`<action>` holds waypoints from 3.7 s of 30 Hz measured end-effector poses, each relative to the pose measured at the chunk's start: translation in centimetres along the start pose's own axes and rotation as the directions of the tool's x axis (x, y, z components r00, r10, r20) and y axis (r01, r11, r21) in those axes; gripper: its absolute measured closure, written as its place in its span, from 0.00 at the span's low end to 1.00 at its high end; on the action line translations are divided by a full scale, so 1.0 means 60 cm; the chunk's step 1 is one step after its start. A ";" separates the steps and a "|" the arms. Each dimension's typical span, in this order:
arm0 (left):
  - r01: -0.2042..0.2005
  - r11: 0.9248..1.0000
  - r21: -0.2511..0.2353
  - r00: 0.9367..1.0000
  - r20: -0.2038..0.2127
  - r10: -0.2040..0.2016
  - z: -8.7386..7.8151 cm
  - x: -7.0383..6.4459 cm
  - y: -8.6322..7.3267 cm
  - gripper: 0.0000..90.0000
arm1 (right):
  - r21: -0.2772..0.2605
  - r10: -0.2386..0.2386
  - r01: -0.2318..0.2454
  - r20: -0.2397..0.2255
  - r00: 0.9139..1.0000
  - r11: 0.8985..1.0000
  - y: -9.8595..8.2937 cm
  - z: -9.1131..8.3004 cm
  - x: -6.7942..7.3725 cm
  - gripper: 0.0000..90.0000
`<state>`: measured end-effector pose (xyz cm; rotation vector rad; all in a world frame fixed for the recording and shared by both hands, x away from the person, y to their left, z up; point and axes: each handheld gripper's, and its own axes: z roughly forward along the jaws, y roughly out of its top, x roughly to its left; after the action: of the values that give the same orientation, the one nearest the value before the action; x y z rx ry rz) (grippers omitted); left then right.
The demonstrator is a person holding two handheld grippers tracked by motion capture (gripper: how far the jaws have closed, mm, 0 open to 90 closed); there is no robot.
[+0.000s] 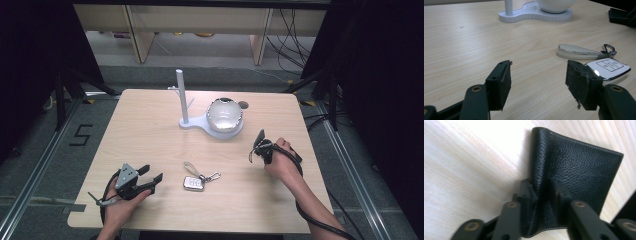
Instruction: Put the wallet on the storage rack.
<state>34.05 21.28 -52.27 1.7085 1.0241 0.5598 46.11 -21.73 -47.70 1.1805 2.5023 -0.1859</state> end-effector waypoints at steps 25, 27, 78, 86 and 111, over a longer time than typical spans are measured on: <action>0.007 1.000 0.009 1.000 -0.002 -0.007 0.002 0.000 0.001 0.40 | -0.158 0.063 -0.102 -0.235 0.970 0.982 -0.037 -0.113 -0.126 0.91; 0.006 1.000 0.013 1.000 -0.004 -0.006 0.001 0.001 0.001 0.40 | -0.168 0.059 -0.102 -0.243 0.968 0.981 -0.038 -0.117 -0.128 0.91; 0.012 1.000 0.019 1.000 0.006 -0.012 0.001 0.000 0.000 0.40 | -0.323 -0.031 -0.079 -0.322 0.946 0.943 0.055 -0.231 -0.110 0.92; 0.008 1.000 0.019 1.000 0.007 -0.008 0.002 0.000 0.000 0.40 | -0.335 -0.047 -0.067 -0.322 0.946 0.940 0.070 -0.241 -0.109 0.92; 0.005 1.000 0.021 1.000 0.006 -0.005 0.001 0.000 0.000 0.40 | -0.333 -0.106 -0.053 -0.442 0.890 0.942 0.096 -0.242 -0.126 0.92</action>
<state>34.10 21.25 -52.28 1.7245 1.0328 0.5426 50.98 -19.53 -31.19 1.1418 2.7876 0.5620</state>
